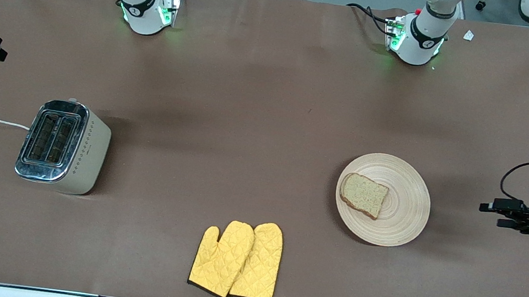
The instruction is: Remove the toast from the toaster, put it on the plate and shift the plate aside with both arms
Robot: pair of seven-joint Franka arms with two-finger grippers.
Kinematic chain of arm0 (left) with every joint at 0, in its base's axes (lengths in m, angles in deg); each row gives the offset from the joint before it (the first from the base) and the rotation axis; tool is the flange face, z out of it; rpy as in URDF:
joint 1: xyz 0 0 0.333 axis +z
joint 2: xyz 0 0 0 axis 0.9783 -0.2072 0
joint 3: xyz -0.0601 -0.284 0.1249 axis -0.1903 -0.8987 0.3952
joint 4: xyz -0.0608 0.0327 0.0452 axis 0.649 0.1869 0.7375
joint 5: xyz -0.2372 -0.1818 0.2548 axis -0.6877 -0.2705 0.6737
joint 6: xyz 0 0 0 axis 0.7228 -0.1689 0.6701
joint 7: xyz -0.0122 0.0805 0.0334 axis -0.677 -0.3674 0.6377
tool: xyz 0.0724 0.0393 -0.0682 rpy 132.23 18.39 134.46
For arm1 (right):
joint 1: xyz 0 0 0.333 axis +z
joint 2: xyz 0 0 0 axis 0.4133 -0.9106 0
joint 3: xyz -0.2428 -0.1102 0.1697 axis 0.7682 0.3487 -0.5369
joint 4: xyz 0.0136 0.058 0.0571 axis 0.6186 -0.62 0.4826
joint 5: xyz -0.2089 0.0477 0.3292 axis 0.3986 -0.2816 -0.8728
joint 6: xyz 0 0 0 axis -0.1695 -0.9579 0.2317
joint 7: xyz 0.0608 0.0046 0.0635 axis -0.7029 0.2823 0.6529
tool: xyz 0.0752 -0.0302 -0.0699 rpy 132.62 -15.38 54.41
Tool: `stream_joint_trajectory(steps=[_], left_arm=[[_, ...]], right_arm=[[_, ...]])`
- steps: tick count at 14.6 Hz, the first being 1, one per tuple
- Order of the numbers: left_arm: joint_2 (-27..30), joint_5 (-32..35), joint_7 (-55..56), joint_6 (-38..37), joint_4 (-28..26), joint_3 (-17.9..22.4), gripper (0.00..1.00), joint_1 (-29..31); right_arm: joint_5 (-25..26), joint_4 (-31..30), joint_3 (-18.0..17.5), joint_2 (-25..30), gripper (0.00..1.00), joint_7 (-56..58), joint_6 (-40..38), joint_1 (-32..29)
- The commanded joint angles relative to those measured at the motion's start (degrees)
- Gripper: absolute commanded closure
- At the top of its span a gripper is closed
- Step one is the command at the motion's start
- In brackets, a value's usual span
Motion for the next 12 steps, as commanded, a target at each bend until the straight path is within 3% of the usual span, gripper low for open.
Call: stream_joint_trajectory(steps=[1,5,12], left_arm=[[6.33,6.15,2.96,-0.43,-1.51,0.43,0.00,-3.19],[13.37,10.99,8.57,-1.56,-2.04,0.43,0.00,-6.01],[22.25,16.18,34.15,-10.53,-2.21,0.34,0.00,-14.62]], right_arm=[[-0.36,0.82,-0.28,-0.24,0.00,-1.19,-0.66,-0.08],[-0.36,0.82,-0.28,-0.24,0.00,-1.10,-0.66,-0.08],[-0.36,0.82,-0.28,-0.24,0.00,-1.10,-0.66,-0.08]])
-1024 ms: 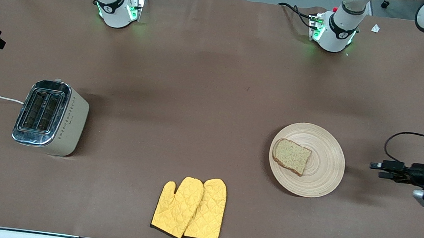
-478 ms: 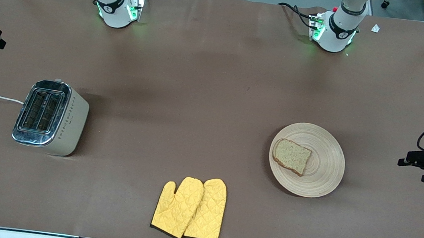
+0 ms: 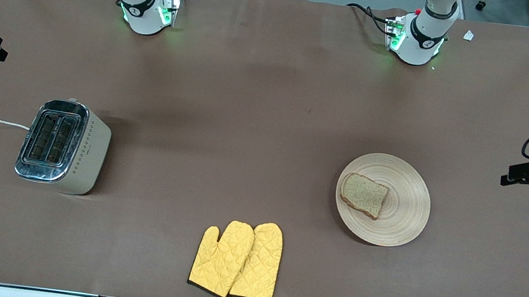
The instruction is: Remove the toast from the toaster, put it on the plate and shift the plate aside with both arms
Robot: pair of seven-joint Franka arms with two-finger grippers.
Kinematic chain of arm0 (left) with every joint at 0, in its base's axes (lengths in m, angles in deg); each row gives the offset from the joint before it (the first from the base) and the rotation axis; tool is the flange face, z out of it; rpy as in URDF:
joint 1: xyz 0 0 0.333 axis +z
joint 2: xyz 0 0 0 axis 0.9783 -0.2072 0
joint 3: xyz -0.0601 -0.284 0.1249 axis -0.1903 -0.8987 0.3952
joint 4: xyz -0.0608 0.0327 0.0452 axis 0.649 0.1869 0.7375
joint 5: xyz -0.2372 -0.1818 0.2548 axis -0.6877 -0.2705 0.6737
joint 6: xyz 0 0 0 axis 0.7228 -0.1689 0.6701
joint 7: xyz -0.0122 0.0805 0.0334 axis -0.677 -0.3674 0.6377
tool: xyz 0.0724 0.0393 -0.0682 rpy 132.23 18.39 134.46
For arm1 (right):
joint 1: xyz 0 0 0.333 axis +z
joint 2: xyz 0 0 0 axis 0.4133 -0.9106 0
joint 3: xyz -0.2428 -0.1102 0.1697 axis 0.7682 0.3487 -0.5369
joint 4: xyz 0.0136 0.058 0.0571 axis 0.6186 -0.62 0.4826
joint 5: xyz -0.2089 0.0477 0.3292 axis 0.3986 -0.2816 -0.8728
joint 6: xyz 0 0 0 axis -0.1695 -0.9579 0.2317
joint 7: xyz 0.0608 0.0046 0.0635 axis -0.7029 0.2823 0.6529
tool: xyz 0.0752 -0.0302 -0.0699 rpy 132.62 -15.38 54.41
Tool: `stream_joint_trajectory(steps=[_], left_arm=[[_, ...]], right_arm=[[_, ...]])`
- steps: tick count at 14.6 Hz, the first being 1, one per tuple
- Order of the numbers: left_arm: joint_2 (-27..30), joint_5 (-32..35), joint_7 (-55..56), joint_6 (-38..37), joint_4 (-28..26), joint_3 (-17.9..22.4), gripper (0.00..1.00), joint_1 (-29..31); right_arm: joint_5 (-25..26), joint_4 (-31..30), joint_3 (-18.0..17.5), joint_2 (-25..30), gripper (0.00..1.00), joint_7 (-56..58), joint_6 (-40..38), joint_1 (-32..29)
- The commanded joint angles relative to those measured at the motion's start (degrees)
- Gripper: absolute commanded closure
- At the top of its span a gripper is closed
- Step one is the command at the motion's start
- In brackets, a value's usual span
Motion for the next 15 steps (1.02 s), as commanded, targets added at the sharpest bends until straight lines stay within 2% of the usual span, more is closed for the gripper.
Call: stream_joint_trajectory(steps=[1,10,12,15], left_arm=[[4.91,3.09,6.17,-2.09,-2.45,-0.16,0.00,-2.39],[11.06,3.88,6.18,-0.95,-7.45,-0.78,0.00,-2.30],[14.30,3.53,6.18,1.06,-11.48,-0.17,0.00,-4.13],[21.86,3.53,6.27,7.73,-22.63,1.15,0.00,-6.16]], right_arm=[[-0.36,0.81,-0.23,-0.24,0.00,-1.09,-0.65,-0.08],[-0.27,0.81,-0.23,-0.24,0.00,-1.09,-0.57,-0.17],[-0.27,0.81,-0.23,-0.24,0.00,-1.09,-0.65,-0.17],[-0.36,0.81,-0.23,-0.24,0.00,-1.09,-0.57,-0.17]])
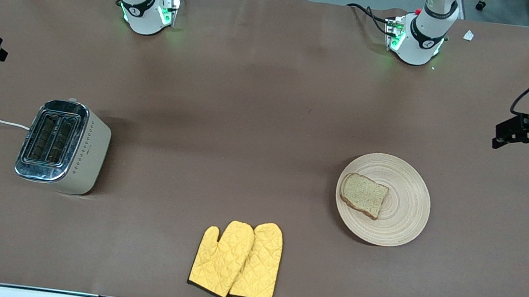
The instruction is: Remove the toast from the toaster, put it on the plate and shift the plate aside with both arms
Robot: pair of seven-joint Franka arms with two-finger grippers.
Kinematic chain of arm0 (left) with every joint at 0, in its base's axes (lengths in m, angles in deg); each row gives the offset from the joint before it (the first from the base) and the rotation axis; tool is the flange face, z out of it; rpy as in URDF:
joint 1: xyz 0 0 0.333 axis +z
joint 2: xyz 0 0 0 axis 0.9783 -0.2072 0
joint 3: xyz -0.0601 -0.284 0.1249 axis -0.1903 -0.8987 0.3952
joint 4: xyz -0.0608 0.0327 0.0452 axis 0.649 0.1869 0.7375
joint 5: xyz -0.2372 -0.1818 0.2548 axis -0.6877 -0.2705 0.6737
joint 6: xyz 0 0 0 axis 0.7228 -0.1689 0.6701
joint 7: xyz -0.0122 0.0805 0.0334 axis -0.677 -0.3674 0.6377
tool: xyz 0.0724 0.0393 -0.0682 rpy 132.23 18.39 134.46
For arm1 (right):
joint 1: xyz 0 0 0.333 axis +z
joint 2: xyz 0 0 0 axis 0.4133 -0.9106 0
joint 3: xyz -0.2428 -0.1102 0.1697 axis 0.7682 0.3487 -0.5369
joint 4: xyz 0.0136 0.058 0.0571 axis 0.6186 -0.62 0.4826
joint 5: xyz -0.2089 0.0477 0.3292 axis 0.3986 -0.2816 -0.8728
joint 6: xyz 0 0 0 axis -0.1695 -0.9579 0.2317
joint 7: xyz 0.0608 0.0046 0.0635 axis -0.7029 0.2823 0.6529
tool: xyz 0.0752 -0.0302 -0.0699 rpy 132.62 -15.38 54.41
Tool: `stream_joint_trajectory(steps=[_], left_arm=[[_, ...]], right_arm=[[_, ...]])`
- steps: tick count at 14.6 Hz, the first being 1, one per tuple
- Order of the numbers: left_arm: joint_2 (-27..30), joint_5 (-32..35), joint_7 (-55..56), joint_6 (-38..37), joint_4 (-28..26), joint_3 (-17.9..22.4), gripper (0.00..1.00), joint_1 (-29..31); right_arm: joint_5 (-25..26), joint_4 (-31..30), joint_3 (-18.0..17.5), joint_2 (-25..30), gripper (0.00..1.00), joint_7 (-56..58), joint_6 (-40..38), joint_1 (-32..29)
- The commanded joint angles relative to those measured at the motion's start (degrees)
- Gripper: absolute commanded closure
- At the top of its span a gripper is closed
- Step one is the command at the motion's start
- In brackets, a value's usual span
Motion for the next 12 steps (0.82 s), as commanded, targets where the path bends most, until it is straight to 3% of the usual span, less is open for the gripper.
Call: stream_joint_trajectory(steps=[1,5,12], left_arm=[[9.19,0.64,0.53,5.76,-12.12,2.19,0.00,-2.71],[9.29,0.90,0.11,5.42,-11.79,8.34,0.00,-8.07],[5.87,0.90,0.45,2.35,-6.61,8.09,0.00,-8.08]], right_arm=[[-0.36,0.81,-0.23,-0.24,0.00,-1.08,-0.56,-0.17],[-0.36,0.81,-0.23,-0.24,0.00,-1.08,-0.56,-0.17],[-0.36,0.81,-0.23,-0.24,0.00,-1.08,-0.56,-0.26]])
